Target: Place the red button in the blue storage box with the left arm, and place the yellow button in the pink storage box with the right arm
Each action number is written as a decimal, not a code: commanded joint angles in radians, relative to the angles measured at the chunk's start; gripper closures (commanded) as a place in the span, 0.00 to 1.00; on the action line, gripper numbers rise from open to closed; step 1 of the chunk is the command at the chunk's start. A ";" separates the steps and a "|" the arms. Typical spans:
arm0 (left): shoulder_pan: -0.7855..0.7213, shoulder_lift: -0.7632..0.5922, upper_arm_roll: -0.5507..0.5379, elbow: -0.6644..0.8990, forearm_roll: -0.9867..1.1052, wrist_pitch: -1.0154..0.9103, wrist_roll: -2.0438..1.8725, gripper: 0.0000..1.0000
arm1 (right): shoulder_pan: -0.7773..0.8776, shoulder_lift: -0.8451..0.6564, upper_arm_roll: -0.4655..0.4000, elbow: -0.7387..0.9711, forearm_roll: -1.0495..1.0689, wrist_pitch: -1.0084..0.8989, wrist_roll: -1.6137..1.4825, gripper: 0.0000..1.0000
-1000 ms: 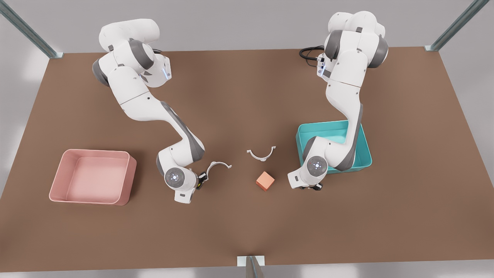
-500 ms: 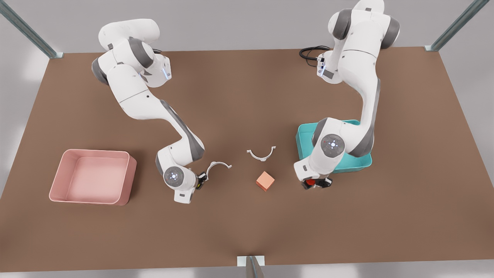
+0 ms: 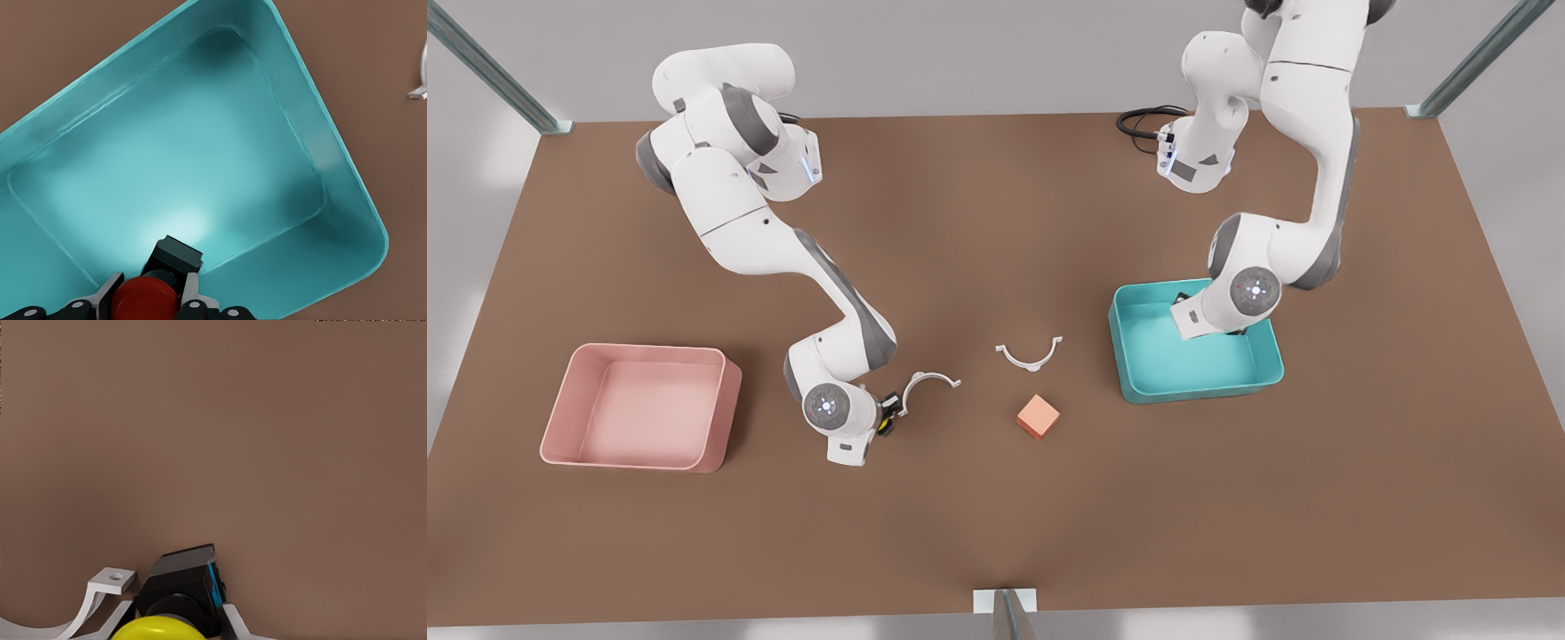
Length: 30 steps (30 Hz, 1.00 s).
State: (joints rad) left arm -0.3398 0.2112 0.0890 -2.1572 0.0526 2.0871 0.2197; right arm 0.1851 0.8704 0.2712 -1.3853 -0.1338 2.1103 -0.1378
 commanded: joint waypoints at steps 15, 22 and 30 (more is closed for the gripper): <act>-0.022 -0.056 -0.003 0.037 0.016 0.001 0.051 0.00 | -0.183 -0.249 0.028 -0.087 -0.001 -0.176 -0.080 0.46; 0.027 -0.104 -0.002 0.576 -0.042 -0.415 -0.260 0.00 | -0.477 -0.493 0.066 -0.256 -0.006 -0.277 -0.350 0.46; 0.246 -0.044 -0.140 0.751 -0.043 -0.412 -0.280 0.00 | -0.720 -0.447 0.056 -0.251 -0.046 -0.388 -0.542 0.46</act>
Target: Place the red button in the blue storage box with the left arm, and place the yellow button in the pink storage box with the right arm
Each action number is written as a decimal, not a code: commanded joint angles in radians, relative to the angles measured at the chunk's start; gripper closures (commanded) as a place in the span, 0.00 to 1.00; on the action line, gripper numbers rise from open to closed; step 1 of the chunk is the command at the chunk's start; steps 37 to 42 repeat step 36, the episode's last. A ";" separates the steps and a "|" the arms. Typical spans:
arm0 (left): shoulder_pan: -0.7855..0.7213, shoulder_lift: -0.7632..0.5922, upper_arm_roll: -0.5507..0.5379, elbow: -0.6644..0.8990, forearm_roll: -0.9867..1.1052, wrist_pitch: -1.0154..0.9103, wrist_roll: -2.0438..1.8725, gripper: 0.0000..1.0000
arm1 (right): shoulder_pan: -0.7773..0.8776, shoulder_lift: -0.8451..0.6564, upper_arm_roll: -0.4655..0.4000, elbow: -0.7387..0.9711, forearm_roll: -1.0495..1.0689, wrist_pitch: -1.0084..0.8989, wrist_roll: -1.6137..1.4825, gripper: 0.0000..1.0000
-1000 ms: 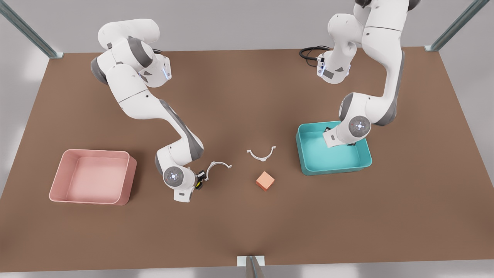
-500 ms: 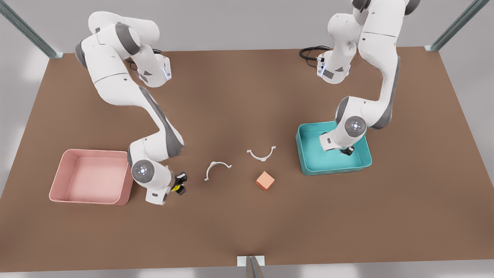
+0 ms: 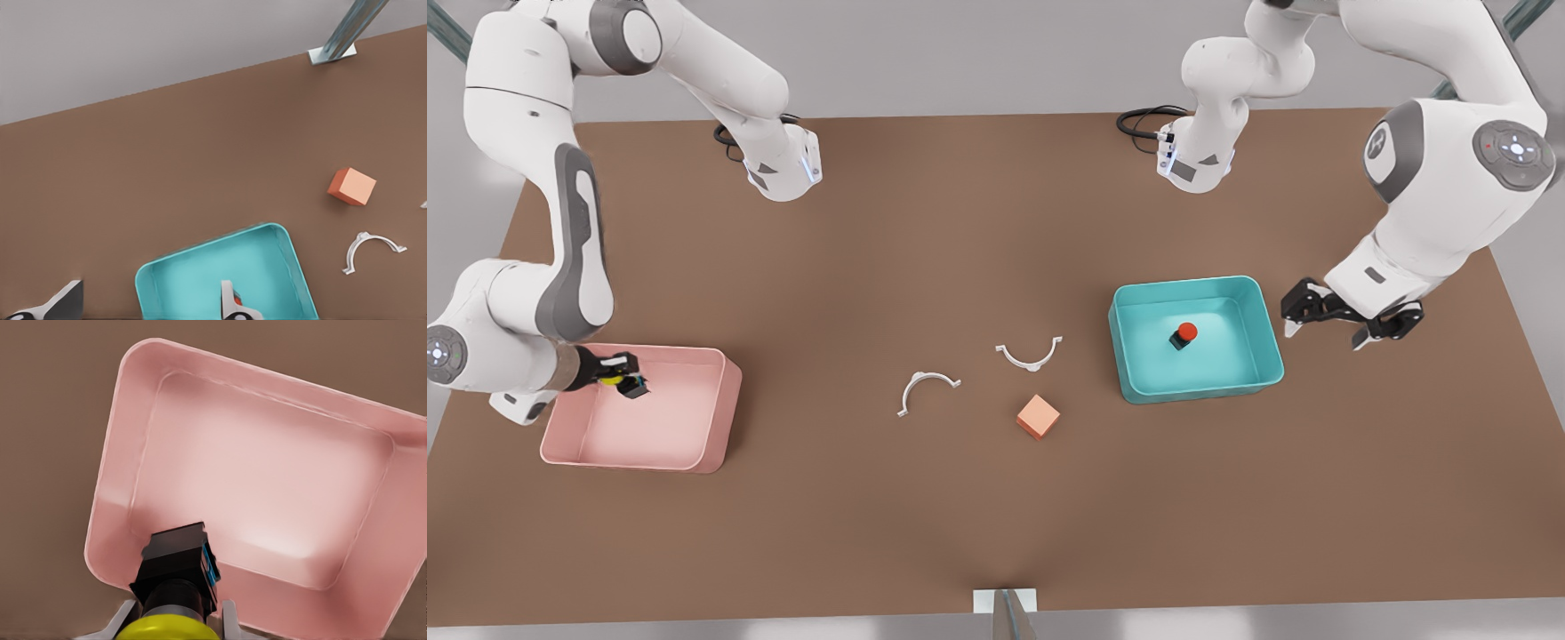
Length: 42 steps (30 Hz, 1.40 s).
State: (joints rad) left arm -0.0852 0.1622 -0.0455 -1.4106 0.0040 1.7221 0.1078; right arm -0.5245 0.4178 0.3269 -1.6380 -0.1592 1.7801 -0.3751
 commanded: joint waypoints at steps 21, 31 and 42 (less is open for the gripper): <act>-0.011 0.040 -0.001 0.013 0.010 -0.050 -0.166 0.00 | -0.034 -0.077 0.259 0.161 -0.083 -0.073 0.080 0.03; -0.013 0.040 -0.002 0.013 0.010 -0.053 -0.168 0.00 | -0.114 -0.340 0.362 0.060 0.141 -0.211 0.450 0.00; -0.013 0.040 -0.002 0.013 0.010 -0.053 -0.168 0.00 | -0.115 -0.350 0.363 0.064 0.132 -0.216 0.443 0.00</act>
